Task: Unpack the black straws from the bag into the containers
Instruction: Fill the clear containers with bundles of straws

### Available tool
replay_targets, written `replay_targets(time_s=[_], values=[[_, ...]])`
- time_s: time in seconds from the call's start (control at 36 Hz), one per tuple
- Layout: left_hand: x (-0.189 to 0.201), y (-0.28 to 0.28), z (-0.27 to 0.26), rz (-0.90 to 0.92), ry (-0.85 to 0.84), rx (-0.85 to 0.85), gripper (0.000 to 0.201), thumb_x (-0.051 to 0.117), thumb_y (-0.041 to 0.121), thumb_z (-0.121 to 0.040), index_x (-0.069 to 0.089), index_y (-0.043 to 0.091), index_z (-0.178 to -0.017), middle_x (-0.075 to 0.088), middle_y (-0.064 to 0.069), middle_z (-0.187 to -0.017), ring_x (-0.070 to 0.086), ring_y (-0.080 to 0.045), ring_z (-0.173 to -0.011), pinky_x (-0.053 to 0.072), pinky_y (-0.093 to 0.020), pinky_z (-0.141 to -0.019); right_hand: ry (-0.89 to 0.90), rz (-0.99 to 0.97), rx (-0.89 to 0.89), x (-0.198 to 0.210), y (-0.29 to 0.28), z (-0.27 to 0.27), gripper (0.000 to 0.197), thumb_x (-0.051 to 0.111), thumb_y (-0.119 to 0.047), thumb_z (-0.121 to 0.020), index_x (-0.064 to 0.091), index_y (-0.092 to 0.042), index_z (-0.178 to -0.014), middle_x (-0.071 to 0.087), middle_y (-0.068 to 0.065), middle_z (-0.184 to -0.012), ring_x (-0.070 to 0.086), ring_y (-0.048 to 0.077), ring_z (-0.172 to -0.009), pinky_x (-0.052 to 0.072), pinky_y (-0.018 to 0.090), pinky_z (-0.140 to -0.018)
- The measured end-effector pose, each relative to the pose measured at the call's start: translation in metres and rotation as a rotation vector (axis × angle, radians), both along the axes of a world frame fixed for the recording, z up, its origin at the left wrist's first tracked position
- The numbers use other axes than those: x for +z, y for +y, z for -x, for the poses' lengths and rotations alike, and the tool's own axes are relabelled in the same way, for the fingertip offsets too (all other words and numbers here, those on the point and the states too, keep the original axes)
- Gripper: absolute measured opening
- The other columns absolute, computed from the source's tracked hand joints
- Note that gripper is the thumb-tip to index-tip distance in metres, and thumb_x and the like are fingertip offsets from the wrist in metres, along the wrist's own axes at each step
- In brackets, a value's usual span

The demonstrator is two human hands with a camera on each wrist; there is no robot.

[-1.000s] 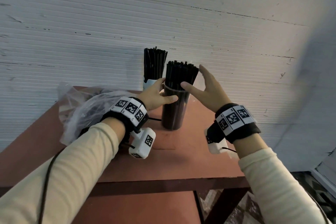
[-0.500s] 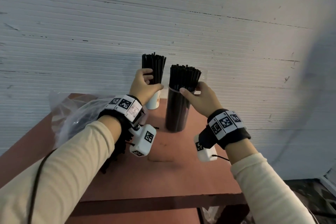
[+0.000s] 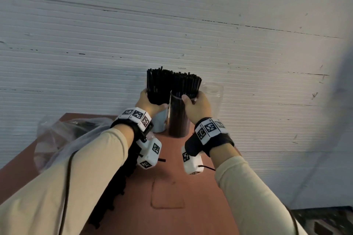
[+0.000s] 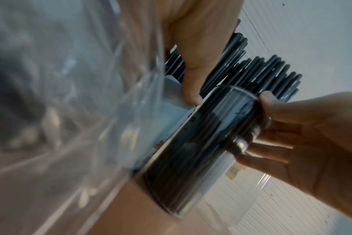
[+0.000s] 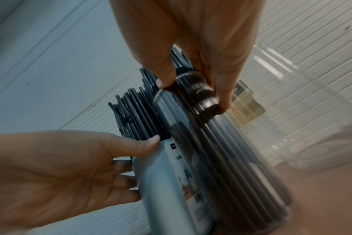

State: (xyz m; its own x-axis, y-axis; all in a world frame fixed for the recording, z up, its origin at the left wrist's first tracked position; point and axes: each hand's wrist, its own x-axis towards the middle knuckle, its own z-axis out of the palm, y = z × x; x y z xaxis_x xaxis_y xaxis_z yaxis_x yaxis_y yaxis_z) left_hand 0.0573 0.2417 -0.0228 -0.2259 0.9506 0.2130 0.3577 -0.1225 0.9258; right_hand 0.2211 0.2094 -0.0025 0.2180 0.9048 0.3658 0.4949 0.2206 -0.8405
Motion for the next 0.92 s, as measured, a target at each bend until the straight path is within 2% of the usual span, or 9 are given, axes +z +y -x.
replay_targets(time_s=[0.08, 0.17, 0.25, 0.33, 0.44, 0.56, 0.64, 0.75, 0.92], values=[[-0.006, 0.008, 0.002, 0.009, 0.041, 0.001, 0.061, 0.082, 0.021, -0.075, 0.052, 0.008, -0.127, 0.065, -0.007, -0.118, 0.061, -0.021, -0.107, 0.043, -0.025, -0.087, 0.000, 0.000, -0.018, -0.002, 0.015, 0.005, 0.034, 0.059, -0.029, -0.093, 0.056, -0.008, -0.119, 0.063, 0.008, -0.114, 0.060, 0.024, -0.104, 0.039, 0.025, -0.079], [-0.009, 0.012, 0.005, 0.047, 0.069, 0.004, 0.070, 0.083, 0.034, -0.072, 0.051, 0.015, -0.131, 0.065, -0.003, -0.118, 0.062, -0.023, -0.109, 0.045, -0.027, -0.088, -0.002, -0.002, -0.033, -0.003, 0.024, 0.008, 0.040, 0.059, -0.033, -0.092, 0.054, -0.007, -0.122, 0.062, 0.010, -0.118, 0.058, 0.027, -0.110, 0.046, 0.034, -0.091], [-0.009, 0.013, 0.007, 0.067, 0.086, -0.004, 0.081, 0.082, 0.048, -0.060, 0.052, 0.019, -0.129, 0.067, 0.002, -0.113, 0.064, -0.021, -0.106, 0.049, -0.029, -0.087, -0.020, 0.011, -0.025, -0.004, 0.026, 0.006, 0.045, 0.057, -0.039, -0.093, 0.051, -0.008, -0.125, 0.061, 0.010, -0.120, 0.057, 0.026, -0.112, 0.046, 0.034, -0.092], [-0.007, 0.012, 0.008, 0.078, 0.106, 0.005, 0.076, 0.083, 0.042, -0.067, 0.050, 0.018, -0.131, 0.066, 0.001, -0.115, 0.063, -0.021, -0.106, 0.047, -0.028, -0.086, -0.051, 0.015, 0.000, -0.006, 0.020, 0.002, 0.053, 0.056, -0.045, -0.092, 0.048, -0.009, -0.130, 0.058, 0.009, -0.126, 0.055, 0.025, -0.118, 0.043, 0.031, -0.093], [-0.010, 0.010, 0.007, 0.074, 0.102, 0.045, 0.076, 0.081, 0.035, -0.075, 0.042, 0.015, -0.138, 0.060, -0.004, -0.127, 0.057, -0.026, -0.118, 0.042, -0.026, -0.088, -0.147, -0.090, -0.023, -0.002, -0.002, -0.008, 0.073, 0.060, -0.046, -0.090, 0.033, -0.007, -0.145, 0.040, 0.011, -0.144, 0.040, 0.023, -0.133, 0.035, 0.031, -0.106], [-0.009, 0.009, 0.006, 0.057, 0.139, 0.038, 0.067, 0.079, 0.041, -0.073, 0.053, 0.016, -0.129, 0.065, -0.006, -0.120, 0.061, -0.027, -0.113, 0.045, -0.027, -0.084, -0.292, -0.269, -0.125, 0.008, -0.009, -0.030, 0.078, 0.063, -0.049, -0.086, 0.033, -0.006, -0.143, 0.037, 0.010, -0.142, 0.033, 0.024, -0.133, 0.030, 0.036, -0.112], [-0.008, 0.006, 0.006, 0.059, 0.170, 0.025, 0.050, 0.079, 0.042, -0.074, 0.065, 0.016, -0.115, 0.070, -0.005, -0.108, 0.065, -0.025, -0.103, 0.046, -0.027, -0.080, -0.392, -0.187, -0.193, 0.015, 0.004, -0.047, 0.094, 0.061, -0.059, -0.083, 0.024, -0.002, -0.147, 0.030, 0.013, -0.148, 0.024, 0.030, -0.138, 0.023, 0.039, -0.114], [-0.006, 0.003, 0.006, 0.068, 0.156, 0.013, 0.048, 0.081, 0.044, -0.070, 0.068, 0.018, -0.109, 0.072, -0.001, -0.103, 0.066, -0.023, -0.099, 0.054, -0.033, -0.087, -0.423, 0.012, -0.234, 0.017, 0.023, -0.058, 0.108, 0.058, -0.070, -0.077, 0.019, 0.001, -0.148, 0.027, 0.020, -0.150, 0.026, 0.036, -0.138, 0.024, 0.044, -0.113], [0.001, 0.001, 0.004, 0.132, 0.133, 0.012, 0.048, 0.080, 0.040, -0.073, 0.067, 0.014, -0.112, 0.068, -0.001, -0.097, 0.064, -0.021, -0.092, 0.051, -0.029, -0.083, -0.282, 0.086, -0.158, 0.017, 0.033, -0.064, 0.086, 0.063, -0.049, -0.087, 0.025, 0.000, -0.146, 0.032, 0.018, -0.147, 0.037, 0.032, -0.133, 0.035, 0.036, -0.104]])
